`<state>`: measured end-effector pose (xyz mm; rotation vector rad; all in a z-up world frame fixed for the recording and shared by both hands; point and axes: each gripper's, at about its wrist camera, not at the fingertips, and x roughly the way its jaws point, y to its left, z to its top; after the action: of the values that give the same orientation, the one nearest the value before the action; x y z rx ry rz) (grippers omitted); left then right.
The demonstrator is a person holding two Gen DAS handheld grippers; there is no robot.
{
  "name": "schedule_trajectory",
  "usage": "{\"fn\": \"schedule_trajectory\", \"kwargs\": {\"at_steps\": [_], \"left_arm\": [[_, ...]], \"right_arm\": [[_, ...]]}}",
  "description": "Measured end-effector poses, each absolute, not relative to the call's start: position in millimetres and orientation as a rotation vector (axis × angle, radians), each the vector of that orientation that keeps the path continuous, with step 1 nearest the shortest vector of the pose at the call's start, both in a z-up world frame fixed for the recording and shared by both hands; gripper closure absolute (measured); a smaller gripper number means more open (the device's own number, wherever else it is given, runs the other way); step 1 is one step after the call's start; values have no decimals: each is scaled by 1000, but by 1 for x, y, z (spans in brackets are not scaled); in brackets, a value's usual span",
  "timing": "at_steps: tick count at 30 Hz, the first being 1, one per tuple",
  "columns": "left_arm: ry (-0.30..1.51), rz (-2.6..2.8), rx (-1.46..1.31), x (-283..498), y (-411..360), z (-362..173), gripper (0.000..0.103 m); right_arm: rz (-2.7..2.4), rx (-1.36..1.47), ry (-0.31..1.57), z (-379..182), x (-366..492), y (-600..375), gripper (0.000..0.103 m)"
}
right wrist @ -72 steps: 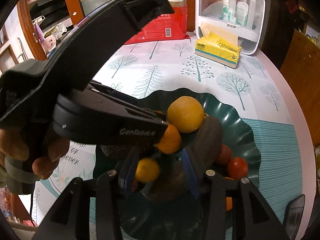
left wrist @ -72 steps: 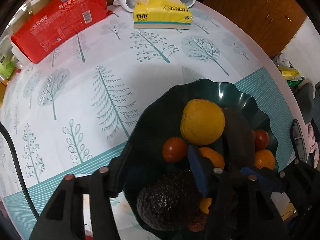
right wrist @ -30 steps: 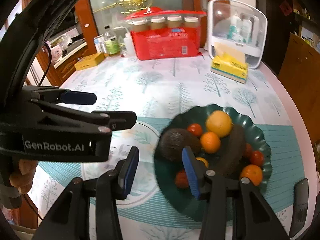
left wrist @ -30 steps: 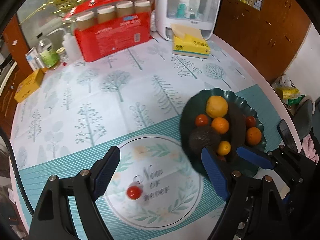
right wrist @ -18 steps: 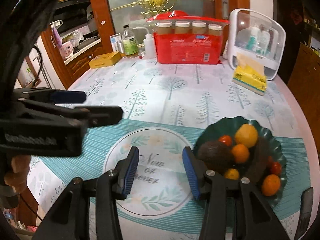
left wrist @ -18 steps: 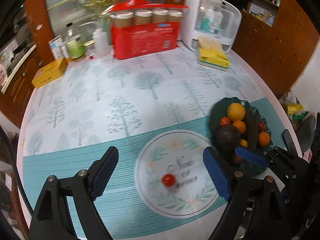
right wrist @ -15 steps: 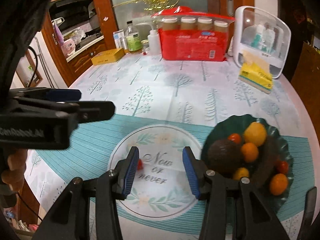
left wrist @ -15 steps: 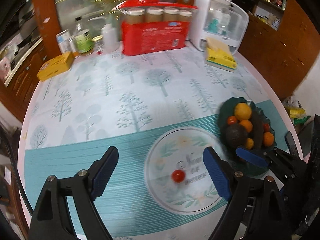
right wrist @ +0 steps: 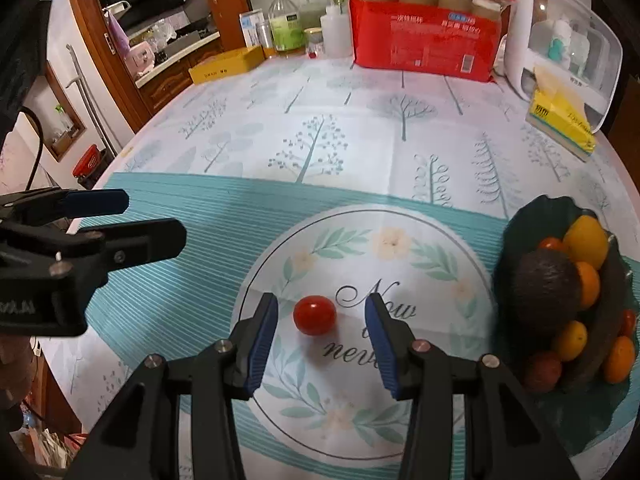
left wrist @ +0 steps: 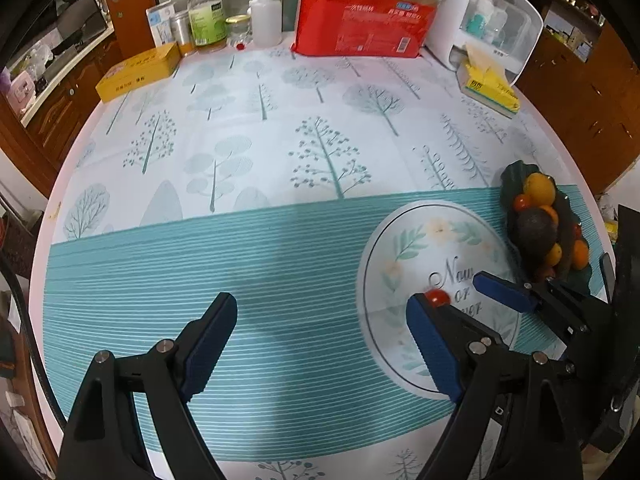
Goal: Organize fruits
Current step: 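Grasp the last cherry tomato with the right tool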
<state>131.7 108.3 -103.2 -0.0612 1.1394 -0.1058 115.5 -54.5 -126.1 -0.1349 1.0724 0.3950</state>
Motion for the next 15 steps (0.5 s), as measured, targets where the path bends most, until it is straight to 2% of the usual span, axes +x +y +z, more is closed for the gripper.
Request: {"fn": "schedule_trajectory", "kwargs": {"at_steps": [15], "left_arm": [[1182,-86,-55,137,117,-130,17]], "right_arm": [[357,-135,1127,-160,125,-41,57]]}}
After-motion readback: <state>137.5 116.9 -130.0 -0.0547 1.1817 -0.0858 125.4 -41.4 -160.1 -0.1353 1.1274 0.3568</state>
